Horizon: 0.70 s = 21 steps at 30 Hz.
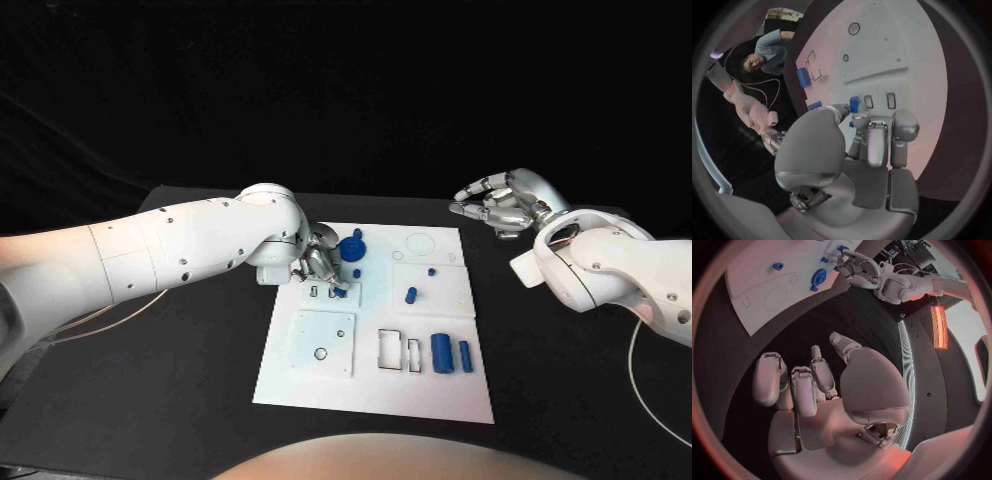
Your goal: Assemble the parts on the task board
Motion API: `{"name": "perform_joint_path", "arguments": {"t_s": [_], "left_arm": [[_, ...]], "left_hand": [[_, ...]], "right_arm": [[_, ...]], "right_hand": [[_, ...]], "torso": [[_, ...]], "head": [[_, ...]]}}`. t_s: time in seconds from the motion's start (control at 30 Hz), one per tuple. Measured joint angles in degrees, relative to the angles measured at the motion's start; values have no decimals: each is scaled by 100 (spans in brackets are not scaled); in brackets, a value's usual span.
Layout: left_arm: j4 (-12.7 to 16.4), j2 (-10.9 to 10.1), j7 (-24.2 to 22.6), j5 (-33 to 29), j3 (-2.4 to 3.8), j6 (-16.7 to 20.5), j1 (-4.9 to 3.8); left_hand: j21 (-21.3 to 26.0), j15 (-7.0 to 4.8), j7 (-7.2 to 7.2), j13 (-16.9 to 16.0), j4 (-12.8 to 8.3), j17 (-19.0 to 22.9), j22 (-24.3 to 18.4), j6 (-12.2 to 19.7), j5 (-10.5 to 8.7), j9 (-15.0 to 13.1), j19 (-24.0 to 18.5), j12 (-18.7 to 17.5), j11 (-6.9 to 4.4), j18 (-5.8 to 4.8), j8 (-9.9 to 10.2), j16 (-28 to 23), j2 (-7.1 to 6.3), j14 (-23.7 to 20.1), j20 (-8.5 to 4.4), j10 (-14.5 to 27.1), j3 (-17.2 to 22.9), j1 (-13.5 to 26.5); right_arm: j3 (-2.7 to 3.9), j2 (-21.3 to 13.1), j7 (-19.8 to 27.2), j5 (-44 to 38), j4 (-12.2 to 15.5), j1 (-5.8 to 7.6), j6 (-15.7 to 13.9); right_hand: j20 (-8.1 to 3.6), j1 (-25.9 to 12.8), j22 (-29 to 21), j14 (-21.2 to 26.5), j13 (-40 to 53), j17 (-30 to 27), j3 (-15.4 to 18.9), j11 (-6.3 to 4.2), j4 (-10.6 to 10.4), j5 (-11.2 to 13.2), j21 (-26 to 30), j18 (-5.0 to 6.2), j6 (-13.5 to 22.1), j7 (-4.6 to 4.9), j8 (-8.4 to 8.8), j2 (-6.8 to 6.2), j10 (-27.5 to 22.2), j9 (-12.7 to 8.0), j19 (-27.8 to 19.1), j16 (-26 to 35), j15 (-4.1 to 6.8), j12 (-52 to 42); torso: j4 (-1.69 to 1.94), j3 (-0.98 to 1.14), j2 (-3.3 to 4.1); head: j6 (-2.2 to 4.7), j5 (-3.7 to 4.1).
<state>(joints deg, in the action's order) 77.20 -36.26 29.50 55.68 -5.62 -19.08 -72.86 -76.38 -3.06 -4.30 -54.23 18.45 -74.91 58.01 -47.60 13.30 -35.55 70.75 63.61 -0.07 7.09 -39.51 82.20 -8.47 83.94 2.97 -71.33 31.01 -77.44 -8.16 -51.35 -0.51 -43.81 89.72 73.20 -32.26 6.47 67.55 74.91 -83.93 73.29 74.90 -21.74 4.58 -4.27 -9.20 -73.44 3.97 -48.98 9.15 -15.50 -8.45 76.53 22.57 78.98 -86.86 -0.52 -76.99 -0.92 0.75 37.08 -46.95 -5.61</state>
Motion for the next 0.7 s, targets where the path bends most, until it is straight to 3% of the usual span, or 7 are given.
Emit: {"name": "perform_joint_path", "arguments": {"t_s": [0.23,0.33,0.37,0.5,0.7], "left_arm": [[57,-86,0,-136,0,68,0],[135,-166,-1,-222,13,150,1],[179,-209,-3,-261,22,202,1],[322,-353,-9,-385,40,440,1],[476,-468,-12,-504,30,801,3]], "left_hand": [[-70,0,-9,16,28,0,95,9,-2,-3,0,-17,12,0,-164,0,-215,0,0,-39,427,117],[-112,-21,-9,-42,-14,0,146,8,-2,-26,24,27,-32,0,-209,0,-318,21,-23,-99,595,220],[-112,-21,-8,-40,-10,0,153,7,-2,-195,30,27,-33,0,-209,0,-336,21,-30,-100,599,238],[-151,-42,24,-2,-21,0,196,-66,33,-301,46,28,-63,0,-275,0,-482,0,-46,-132,763,389],[-227,-82,73,1,-34,0,325,-160,139,-459,127,28,-85,-30,-345,0,-596,0,-84,-234,871,637]], "right_arm": [[0,0,-3,0,-3,-5,4],[-1,-6,-3,0,-3,-7,1],[-1,-8,-3,0,-3,-7,-1],[-1,-17,-3,0,-5,-8,-7],[-1,-25,1,0,-12,-9,-15]], "right_hand": [[0,0,0,0,0,0,0,0,0,0,0,0,0,0,0,0,0,0,0,0,0,0],[0,0,-1,0,-5,0,0,0,0,-13,0,0,0,0,-22,0,0,1,0,0,0,0],[0,0,-1,0,-10,0,0,0,0,-24,0,0,0,0,-22,0,0,5,0,0,0,0],[0,0,-1,0,-13,0,0,0,0,-24,0,0,0,0,-22,0,0,5,0,0,0,0],[0,0,0,0,-24,4,0,0,0,-24,0,0,0,0,-21,0,0,5,0,0,0,0]], "torso": [[0,2,-1],[1,2,-1],[3,2,-1],[10,5,-1],[21,5,2]], "head": [[8,-2],[11,-1],[13,2],[20,7],[14,0]]}}
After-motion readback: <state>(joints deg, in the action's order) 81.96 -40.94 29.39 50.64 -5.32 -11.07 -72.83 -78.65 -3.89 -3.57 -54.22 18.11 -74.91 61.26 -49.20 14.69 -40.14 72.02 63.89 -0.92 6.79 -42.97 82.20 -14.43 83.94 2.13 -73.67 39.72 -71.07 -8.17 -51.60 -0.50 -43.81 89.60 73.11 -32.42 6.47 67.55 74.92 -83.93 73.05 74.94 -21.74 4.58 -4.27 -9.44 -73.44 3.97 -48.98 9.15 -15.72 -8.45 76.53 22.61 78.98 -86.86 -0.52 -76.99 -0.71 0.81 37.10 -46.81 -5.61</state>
